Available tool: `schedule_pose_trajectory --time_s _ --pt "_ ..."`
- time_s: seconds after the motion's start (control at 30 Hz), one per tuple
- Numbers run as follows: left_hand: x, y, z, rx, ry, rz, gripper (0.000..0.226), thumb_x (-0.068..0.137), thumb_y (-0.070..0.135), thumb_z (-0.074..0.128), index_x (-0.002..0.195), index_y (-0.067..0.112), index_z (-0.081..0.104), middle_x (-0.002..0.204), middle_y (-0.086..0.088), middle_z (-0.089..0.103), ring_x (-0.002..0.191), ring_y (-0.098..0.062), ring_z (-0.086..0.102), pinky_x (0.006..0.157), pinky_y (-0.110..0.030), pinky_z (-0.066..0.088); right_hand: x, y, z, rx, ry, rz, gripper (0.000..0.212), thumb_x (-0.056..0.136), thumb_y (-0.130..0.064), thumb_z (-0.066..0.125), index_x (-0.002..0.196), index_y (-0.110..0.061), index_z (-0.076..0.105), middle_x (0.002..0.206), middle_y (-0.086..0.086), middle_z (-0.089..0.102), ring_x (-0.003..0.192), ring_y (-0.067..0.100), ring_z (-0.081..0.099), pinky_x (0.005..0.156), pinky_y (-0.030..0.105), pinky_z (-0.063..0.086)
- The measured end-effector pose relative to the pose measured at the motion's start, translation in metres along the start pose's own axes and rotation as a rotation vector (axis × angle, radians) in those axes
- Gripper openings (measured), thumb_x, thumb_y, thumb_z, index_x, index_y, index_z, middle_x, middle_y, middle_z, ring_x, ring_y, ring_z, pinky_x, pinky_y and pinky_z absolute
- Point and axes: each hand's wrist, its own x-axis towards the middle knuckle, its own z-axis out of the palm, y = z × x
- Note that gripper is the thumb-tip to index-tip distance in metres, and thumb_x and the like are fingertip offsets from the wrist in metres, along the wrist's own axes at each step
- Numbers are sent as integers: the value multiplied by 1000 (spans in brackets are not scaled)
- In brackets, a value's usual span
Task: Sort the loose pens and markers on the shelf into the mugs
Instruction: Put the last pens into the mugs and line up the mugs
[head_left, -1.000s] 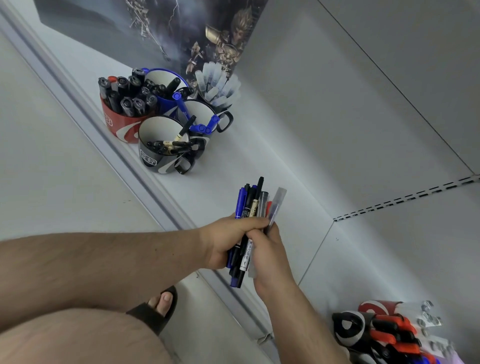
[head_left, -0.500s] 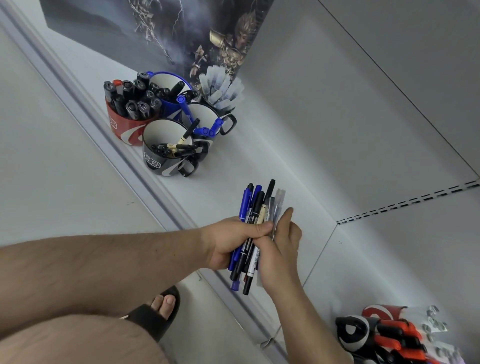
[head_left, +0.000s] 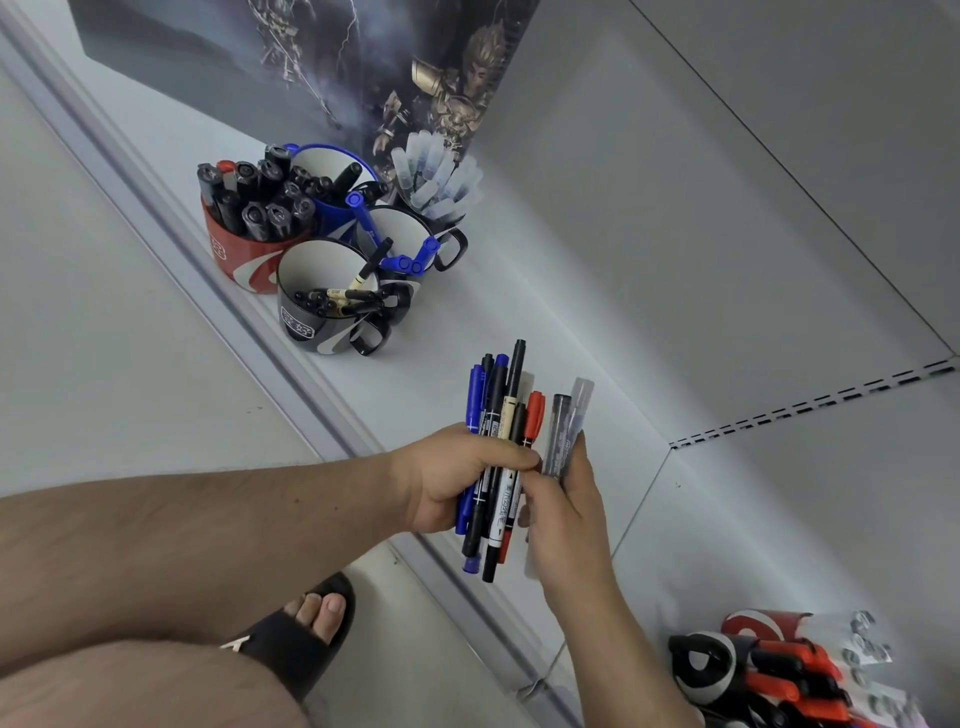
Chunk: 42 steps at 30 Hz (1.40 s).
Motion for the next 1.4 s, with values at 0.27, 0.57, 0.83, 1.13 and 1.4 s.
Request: schedule_pose_trajectory --time_s 0.27,0.57,0.83,1.13,1.4 --pt "5 1 -5 -51 150 21 10 88 -1 61 82 8 62 74 -7 66 63 -16 66 62 -27 56 -7 -8 -12 282 76 208 11 95 -3 50 99 -7 59 76 13 67 51 19 46 51 32 43" --pt "4 5 -3 -62 187 47 10 88 -1 61 84 8 64 74 -3 67 67 -13 66 72 -32 54 -6 -5 -19 352 103 287 23 100 -28 52 98 -9 66 74 5 63 65 16 54 61 31 46" --pt "0 8 0 -75 146 -69 9 88 4 60 86 7 68 71 -4 66 62 -12 62 65 -26 51 -10 -8 -28 -12 58 166 11 95 -26 63 97 -19 71 78 -4 72 60 7 56 62 26 48" --pt "-2 6 1 -8 8 -250 16 86 28 71 79 14 64 71 -3 65 58 -12 63 57 -24 52 -9 -7 -38 -421 22 -202 43 91 -9 65 92 -52 62 85 -22 66 83 -1 61 74 6 44" --pt "-2 5 -1 103 17 -241 12 88 21 65 79 14 65 70 -1 66 59 -12 63 57 -23 52 2 -11 -35 -193 34 -78 47 97 -12 57 136 -36 55 129 -18 63 117 8 60 96 15 48"
